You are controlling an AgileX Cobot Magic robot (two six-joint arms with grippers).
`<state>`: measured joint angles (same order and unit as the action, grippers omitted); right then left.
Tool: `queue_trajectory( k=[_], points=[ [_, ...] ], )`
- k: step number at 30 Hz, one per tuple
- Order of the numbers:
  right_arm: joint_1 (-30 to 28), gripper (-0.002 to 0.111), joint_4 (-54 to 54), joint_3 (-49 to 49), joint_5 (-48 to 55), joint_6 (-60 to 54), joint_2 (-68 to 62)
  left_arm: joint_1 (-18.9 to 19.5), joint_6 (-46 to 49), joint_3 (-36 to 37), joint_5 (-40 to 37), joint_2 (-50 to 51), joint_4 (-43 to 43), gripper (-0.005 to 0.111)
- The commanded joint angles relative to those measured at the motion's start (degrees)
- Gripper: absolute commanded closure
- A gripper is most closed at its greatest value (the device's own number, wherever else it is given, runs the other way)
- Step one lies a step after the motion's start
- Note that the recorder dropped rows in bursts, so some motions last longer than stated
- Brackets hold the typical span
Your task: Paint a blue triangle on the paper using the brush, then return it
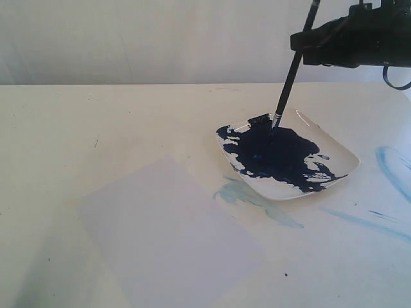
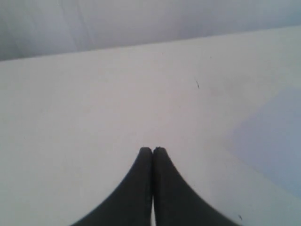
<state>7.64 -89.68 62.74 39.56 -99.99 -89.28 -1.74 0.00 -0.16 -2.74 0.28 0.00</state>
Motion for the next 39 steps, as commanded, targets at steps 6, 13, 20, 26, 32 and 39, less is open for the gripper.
queue_trajectory(
  k=[6,13,20,26,32,39],
  points=[
    [-0.2,0.108,-0.4,-0.1,0.6,0.3,0.5,0.1,-8.6,0.2,18.7,-0.3,0.0,0.107],
    [-0.2,0.108,-0.4,-0.1,-1.0,-0.1,0.5,0.1,-27.1,0.2,37.0,-0.3,0.0,0.107],
    [-0.2,0.108,-0.8,-0.1,-8.8,-0.1,0.4,0.4,-20.4,-7.9,29.7,3.3,-12.9,0.107],
    [-0.2,0.108,-2.4,-0.1,-8.2,2.2,0.4,0.4,-11.5,-26.6,20.3,20.8,-6.9,0.107],
    [-0.2,0.108,-2.6,-0.1,-6.6,4.3,0.4,0.3,-8.9,-49.6,-14.4,46.9,1.0,0.107],
    [-0.2,0.108,-3.0,-0.1,-0.1,4.0,0.4,0.4,48.5,-68.2,-55.3,75.9,-49.4,0.107]
  ],
)
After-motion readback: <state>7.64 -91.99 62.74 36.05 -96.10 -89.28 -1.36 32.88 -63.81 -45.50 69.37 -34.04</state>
